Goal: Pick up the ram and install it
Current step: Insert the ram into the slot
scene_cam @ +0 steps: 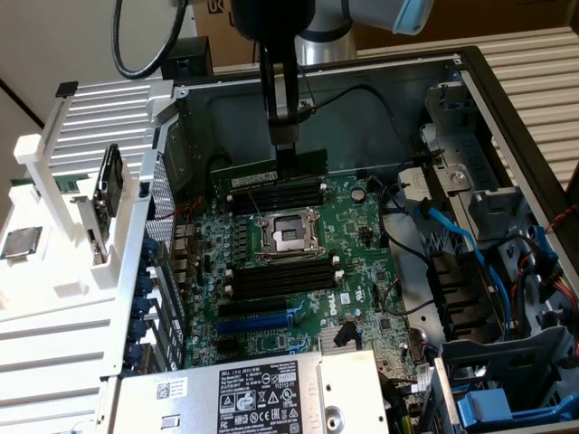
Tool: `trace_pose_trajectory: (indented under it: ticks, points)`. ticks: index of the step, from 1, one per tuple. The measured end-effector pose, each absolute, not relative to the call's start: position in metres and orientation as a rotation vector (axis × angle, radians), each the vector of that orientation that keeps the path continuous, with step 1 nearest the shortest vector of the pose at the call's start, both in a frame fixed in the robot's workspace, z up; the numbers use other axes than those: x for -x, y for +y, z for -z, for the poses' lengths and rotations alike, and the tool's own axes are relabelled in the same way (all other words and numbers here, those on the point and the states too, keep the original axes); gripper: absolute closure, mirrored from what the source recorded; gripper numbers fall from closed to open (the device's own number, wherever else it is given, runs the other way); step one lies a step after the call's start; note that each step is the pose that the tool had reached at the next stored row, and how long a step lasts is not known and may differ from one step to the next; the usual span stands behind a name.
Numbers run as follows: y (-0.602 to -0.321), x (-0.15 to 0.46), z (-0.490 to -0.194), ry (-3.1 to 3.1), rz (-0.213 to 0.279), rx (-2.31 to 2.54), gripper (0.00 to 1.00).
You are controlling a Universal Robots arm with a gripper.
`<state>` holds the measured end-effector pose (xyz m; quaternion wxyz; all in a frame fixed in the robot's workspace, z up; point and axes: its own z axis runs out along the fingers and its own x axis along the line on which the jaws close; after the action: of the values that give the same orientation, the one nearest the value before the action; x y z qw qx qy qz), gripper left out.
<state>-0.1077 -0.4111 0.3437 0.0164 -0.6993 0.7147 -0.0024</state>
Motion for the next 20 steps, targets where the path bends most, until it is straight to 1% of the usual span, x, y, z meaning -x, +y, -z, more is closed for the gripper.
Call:
trace_pose_trajectory:
  ticks: [7,8,10,17,18,20]
  points:
    - [-0.414,0.103,-0.335,2.214,-0.028,2.164,0.88]
    - [-0.416,0.101,-0.332,2.220,-0.059,2.168,0.88]
    - [-0.417,0.100,-0.331,2.226,-0.090,2.173,0.88]
    - [-0.418,0.086,-0.325,2.238,-0.135,2.183,0.88]
    - [-0.418,0.082,-0.323,2.250,-0.163,2.193,0.88]
    - [-0.418,0.082,-0.323,2.251,-0.163,2.193,0.88]
